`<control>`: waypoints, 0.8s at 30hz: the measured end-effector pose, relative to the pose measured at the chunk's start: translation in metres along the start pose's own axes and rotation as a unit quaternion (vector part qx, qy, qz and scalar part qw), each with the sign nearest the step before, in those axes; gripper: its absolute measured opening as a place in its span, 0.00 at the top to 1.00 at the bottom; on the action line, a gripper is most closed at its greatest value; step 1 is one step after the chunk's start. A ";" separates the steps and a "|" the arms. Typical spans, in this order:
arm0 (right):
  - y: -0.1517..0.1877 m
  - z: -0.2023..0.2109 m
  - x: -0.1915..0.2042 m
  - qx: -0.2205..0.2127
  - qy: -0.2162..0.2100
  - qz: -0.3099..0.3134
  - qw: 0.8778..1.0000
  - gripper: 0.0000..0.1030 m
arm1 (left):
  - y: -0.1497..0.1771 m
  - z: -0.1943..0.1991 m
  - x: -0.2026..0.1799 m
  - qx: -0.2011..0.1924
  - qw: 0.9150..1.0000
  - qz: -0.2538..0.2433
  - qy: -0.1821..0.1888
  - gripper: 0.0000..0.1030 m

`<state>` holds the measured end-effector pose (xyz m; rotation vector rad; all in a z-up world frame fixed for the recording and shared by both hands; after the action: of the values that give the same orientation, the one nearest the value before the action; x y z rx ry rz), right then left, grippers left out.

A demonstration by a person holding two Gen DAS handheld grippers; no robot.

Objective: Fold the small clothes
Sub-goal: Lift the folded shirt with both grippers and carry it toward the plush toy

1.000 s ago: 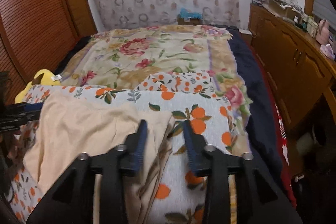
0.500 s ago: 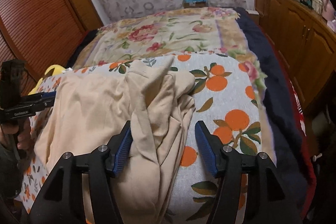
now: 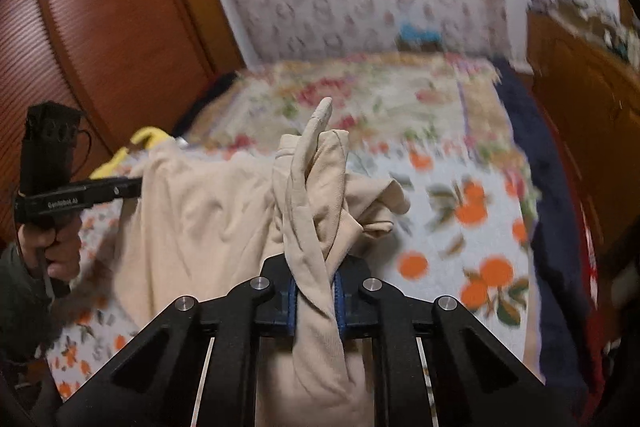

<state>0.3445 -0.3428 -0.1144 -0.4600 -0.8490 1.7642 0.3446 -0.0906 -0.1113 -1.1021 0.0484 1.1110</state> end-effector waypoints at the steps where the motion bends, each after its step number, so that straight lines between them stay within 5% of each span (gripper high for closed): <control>1: -0.007 0.006 0.008 -0.013 0.000 0.009 1.000 0.89 | -0.001 0.015 -0.005 -0.016 1.000 -0.005 -0.001 0.92; 10: -0.070 0.001 0.116 -0.072 -0.059 0.091 0.991 0.90 | 0.008 0.138 0.021 -0.116 0.991 -0.010 -0.072 0.92; 18: -0.108 -0.066 0.258 -0.063 -0.117 0.195 0.972 0.90 | 0.054 0.229 0.104 -0.165 0.969 0.046 -0.180 0.93; 24: -0.125 -0.126 0.360 -0.049 -0.139 0.267 0.952 0.90 | 0.094 0.254 0.161 -0.176 0.953 0.101 -0.225 0.93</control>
<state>0.3841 0.0547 -0.0730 -0.5507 -1.0839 2.3320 0.2373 0.2050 -0.1322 -1.1478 -0.4199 1.5781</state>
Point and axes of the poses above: each gripper's, at about its wrist camera, not at the fingertips, and z roughly against the way its jaws point, x to its left, y to its underside, the point moved 7 cm from there along -z, roughly the way its jaws point, and after that the axes turned 11 degrees about y, right-handed, at the moved point
